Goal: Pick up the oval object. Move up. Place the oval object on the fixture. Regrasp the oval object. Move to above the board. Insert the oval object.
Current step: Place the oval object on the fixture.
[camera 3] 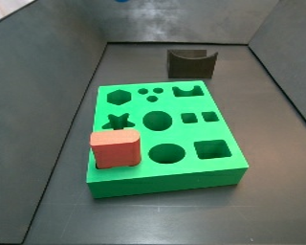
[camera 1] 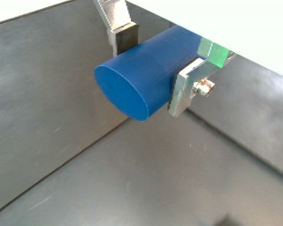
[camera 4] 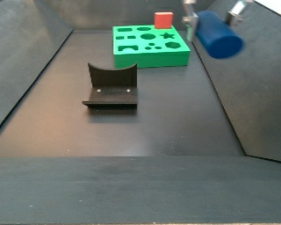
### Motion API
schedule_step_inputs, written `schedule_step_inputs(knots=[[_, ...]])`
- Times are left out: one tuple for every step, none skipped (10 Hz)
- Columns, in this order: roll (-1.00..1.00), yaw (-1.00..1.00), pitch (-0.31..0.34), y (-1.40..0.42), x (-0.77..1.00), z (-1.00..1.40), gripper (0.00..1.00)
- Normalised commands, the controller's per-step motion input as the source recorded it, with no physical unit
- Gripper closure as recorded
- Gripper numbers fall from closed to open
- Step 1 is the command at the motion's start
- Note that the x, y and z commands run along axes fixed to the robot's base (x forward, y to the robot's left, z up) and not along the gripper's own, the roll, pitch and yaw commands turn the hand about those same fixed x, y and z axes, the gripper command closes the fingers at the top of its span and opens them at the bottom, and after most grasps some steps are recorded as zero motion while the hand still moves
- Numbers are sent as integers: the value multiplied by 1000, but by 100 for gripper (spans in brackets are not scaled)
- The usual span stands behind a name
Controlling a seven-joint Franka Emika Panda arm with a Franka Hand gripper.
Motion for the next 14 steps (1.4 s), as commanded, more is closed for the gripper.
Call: schedule_step_inputs(knots=[[-190,-157,143,-521,1000,19,100],[-174,-92,131,-481,1000,20,100],[-133,-40,134,-426,1000,20,100],[-117,-24,135,-400,1000,18,100],[-101,2,128,-348,1000,16,100],[-99,6,131,-325,1000,17,100],[-92,13,140,-266,1000,18,100],[-88,14,140,-242,1000,17,100],[-78,15,142,-197,1000,14,100],[-66,19,147,-161,1000,14,100],[-1000,20,-93,124,1000,-9,100],[-1000,13,-87,170,1000,-11,100],[-1000,5,-77,163,1000,-15,100],[-1000,2,-54,126,1000,-10,100]])
